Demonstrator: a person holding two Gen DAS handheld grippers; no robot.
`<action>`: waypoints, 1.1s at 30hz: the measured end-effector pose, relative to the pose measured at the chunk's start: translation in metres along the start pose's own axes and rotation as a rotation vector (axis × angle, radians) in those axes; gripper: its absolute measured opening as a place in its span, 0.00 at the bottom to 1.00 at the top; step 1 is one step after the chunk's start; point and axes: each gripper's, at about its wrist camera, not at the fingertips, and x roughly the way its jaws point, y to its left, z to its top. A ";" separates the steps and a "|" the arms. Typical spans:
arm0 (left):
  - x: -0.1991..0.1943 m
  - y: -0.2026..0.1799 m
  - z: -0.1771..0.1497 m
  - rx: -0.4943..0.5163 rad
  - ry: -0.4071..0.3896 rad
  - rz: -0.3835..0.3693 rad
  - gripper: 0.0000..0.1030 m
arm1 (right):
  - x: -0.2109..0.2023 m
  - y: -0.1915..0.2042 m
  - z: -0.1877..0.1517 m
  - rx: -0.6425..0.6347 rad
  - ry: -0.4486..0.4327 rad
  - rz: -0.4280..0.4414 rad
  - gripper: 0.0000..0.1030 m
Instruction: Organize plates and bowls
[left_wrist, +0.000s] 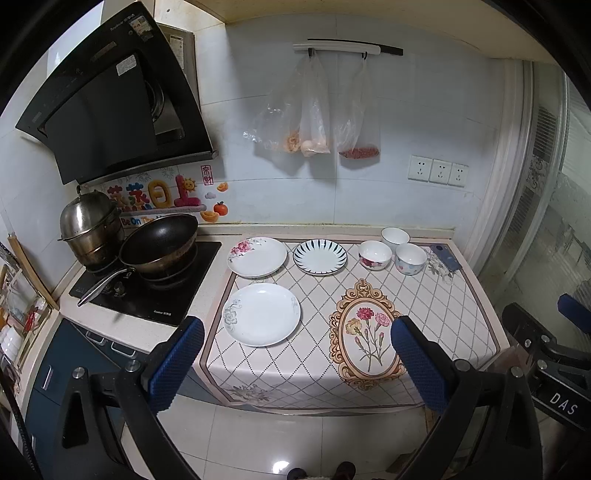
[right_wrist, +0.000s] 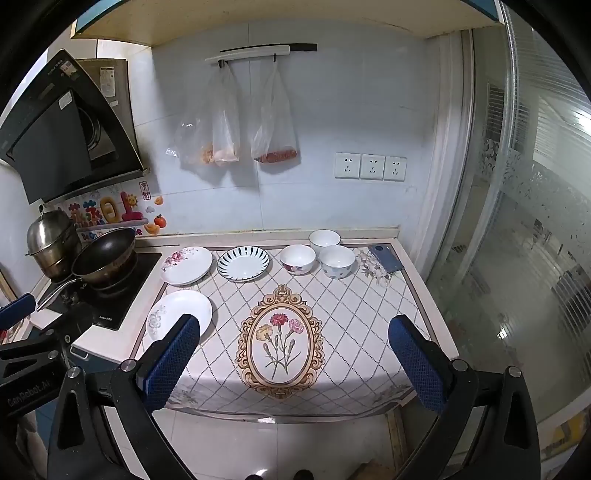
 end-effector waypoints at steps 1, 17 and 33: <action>0.000 0.000 0.000 0.000 0.000 -0.001 1.00 | 0.000 0.000 -0.001 0.000 0.000 0.001 1.00; 0.000 -0.004 0.000 0.000 0.002 0.001 1.00 | 0.001 0.000 -0.005 0.008 0.003 -0.002 1.00; 0.000 -0.005 0.001 0.000 0.002 -0.001 1.00 | -0.001 -0.003 -0.002 0.012 0.003 -0.001 1.00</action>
